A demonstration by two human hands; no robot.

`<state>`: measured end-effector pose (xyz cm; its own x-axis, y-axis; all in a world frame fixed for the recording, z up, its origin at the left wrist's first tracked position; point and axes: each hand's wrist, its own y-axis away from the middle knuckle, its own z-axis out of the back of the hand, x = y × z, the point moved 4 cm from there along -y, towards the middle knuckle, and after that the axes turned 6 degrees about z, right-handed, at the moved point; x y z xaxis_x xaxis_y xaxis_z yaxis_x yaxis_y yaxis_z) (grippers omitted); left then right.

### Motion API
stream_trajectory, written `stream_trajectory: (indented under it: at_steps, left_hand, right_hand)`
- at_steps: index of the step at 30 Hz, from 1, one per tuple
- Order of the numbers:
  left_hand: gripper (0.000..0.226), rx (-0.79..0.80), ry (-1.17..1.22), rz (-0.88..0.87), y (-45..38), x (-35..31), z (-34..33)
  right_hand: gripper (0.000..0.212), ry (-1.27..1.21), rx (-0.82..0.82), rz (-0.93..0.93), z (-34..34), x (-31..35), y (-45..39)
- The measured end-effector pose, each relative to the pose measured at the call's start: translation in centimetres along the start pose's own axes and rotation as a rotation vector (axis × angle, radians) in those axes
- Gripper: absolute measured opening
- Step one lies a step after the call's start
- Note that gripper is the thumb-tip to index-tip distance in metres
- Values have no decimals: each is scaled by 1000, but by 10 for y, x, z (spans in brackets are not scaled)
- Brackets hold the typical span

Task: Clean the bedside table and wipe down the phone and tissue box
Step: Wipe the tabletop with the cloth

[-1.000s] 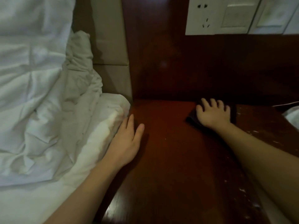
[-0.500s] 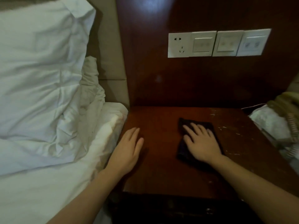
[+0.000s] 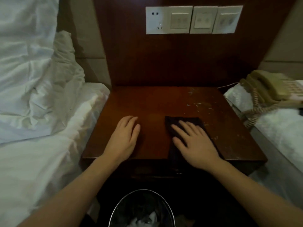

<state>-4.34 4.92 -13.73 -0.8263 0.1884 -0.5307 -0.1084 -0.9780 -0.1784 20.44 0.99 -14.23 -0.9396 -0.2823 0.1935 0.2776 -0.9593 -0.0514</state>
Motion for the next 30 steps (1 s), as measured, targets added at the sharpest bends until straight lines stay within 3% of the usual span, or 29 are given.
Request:
stream_trajectory:
  at_steps: [3,6,10,17,20,24,30]
  left_hand:
    - [49,-7,2,-3,4,-5,-1]
    - [47,-15,-34,-3,6,-11,-3]
    - [44,-23,-108,-31,4,-16,-7]
    - [39,-34,-74,-30,3,-12,-3]
    - [38,-26,-27,-7,1,-7,2]
    - [35,-44,6,-3,2,-6,5]
    - [35,-23,40,-3,5,-6,3]
  right_hand:
    - [78,34,-2,-114,14,-58,26]
    - [84,59,27,-167,16,-70,30]
    - [88,65,30,-183,13,-44,20]
    - [70,16,62,32,-17,68,-29]
    - [70,-17,113,98,-21,75,-42]
    - [67,-32,60,101,-7,37,-36]
    - [76,51,0,-207,22,-104,14]
